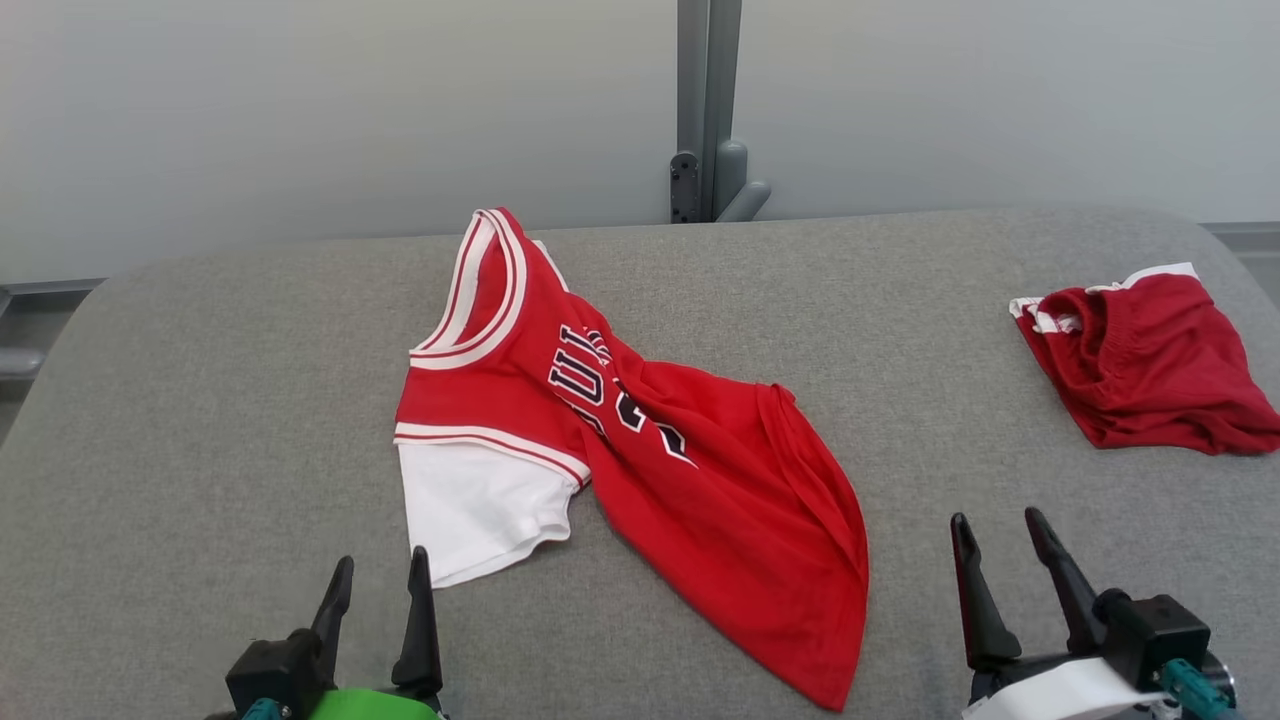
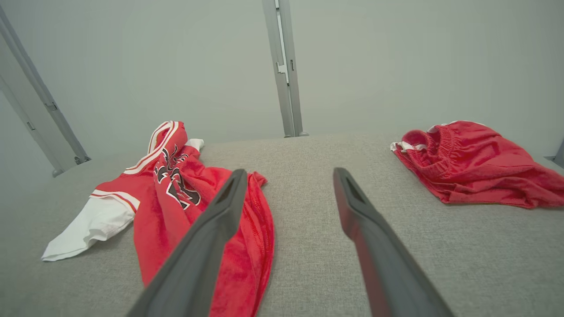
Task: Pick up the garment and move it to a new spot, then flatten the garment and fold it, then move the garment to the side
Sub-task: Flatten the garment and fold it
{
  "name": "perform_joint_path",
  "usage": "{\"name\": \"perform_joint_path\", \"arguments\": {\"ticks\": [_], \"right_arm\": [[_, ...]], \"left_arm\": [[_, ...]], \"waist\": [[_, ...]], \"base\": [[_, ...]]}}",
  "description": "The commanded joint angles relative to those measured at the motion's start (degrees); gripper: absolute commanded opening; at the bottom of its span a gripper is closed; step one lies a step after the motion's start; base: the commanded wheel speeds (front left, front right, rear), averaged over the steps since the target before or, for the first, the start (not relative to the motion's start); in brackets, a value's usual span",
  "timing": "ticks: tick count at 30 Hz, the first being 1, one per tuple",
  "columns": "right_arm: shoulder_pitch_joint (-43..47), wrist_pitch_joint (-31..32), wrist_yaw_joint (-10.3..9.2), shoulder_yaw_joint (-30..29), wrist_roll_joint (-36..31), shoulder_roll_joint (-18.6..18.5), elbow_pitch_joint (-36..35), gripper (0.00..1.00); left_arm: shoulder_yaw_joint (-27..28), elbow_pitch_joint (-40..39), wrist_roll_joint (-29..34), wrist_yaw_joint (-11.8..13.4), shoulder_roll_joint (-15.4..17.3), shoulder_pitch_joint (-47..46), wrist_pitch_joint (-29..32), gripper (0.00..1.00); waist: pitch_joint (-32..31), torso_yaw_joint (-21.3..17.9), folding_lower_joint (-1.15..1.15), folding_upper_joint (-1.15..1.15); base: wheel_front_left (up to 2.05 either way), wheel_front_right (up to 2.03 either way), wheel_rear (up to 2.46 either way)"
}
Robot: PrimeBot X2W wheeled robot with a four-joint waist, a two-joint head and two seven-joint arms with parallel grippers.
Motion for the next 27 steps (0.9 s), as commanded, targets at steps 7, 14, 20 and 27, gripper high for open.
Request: {"name": "perform_joint_path", "arguments": {"ticks": [7, 14, 20, 27], "right_arm": [[2.7, -0.2, -0.09, 6.1, 8.7, 0.0, 10.9, 1.0], [0.4, -0.2, -0.08, 14.6, 15.8, -0.1, 20.0, 1.0], [-2.5, -0.2, -0.08, 16.5, 18.2, -0.1, 24.4, 1.0], [-6.5, 0.0, -0.09, 19.1, 20.4, -0.1, 31.2, 1.0]], "left_arm": [[-1.1, 4.6, -0.8, 0.2, 0.1, -1.8, 0.0, 1.0], [-1.5, 5.1, -0.9, 0.4, 0.1, -2.6, 0.0, 1.0], [-1.6, 5.2, -0.3, 0.3, 0.1, -3.1, 0.0, 1.0], [-1.0, 5.4, -0.2, 0.4, 0.1, -3.5, 0.0, 1.0]], "waist": [[0.9, 0.5, 0.0, 0.0], [2.1, 1.2, 0.0, 0.0], [3.1, 2.5, 0.0, 0.0], [4.0, 3.4, 0.0, 0.0]], "base": [[0.0, 0.0, 0.0], [0.0, 0.0, 0.0], [0.0, 0.0, 0.0], [0.0, 0.0, 0.0]]}}
